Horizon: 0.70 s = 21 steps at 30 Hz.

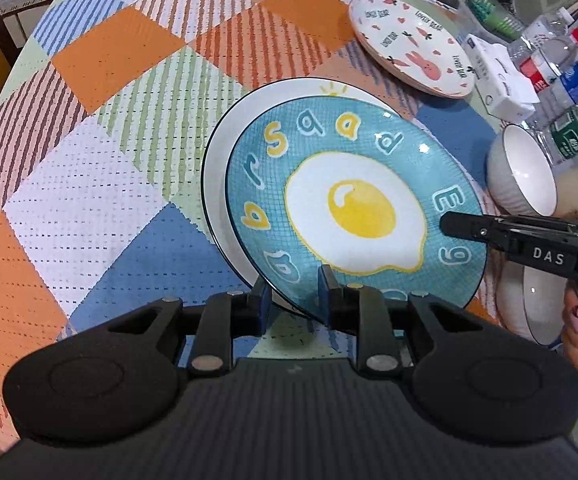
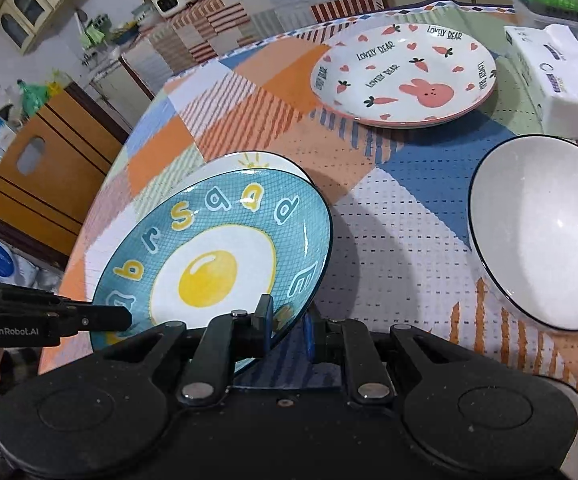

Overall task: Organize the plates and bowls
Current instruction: 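Lower the egg plate onto the sun-print plate and open the left gripper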

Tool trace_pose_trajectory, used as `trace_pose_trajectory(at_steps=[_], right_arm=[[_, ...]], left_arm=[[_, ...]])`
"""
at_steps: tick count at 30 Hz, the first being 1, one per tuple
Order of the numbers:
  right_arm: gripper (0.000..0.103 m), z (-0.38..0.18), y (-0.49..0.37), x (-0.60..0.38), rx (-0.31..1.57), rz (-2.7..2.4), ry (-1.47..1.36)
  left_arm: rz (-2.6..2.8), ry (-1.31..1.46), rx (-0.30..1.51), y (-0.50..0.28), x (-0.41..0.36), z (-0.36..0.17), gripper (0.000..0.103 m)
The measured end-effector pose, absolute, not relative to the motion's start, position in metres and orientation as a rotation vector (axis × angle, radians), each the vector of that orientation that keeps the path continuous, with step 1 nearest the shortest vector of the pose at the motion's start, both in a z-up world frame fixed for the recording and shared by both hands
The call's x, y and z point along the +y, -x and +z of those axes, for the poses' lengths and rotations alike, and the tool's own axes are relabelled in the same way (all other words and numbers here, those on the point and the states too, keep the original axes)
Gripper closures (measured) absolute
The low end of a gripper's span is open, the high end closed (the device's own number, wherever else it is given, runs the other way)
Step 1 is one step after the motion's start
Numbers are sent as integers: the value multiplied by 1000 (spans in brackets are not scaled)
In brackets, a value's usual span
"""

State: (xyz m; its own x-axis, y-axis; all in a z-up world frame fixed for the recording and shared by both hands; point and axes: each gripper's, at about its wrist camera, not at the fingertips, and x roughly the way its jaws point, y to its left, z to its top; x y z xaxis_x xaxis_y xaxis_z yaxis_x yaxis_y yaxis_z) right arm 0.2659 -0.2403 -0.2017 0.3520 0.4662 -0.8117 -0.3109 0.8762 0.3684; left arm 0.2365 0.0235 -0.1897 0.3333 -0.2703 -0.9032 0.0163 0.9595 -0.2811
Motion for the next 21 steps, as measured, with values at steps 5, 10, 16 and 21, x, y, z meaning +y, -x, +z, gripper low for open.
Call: trace_pose_trajectory(at_steps=[5,10,16,21], right_arm=[[84,-196,-264,-235,1085,489,-104],[81,-193,-256,-226,1059,447,-17],[78,-190,-252,-214,1049,373,70],[78,-186,-248,-203,1006,349,161]], left_arm=[[-189,270,1252,-242,26,-196,79],[-182,264,1262,-242,23,-197,78],[-151,227,1323,-245,17,-196,79],[-135,184,1297,-241,14,-188,79]])
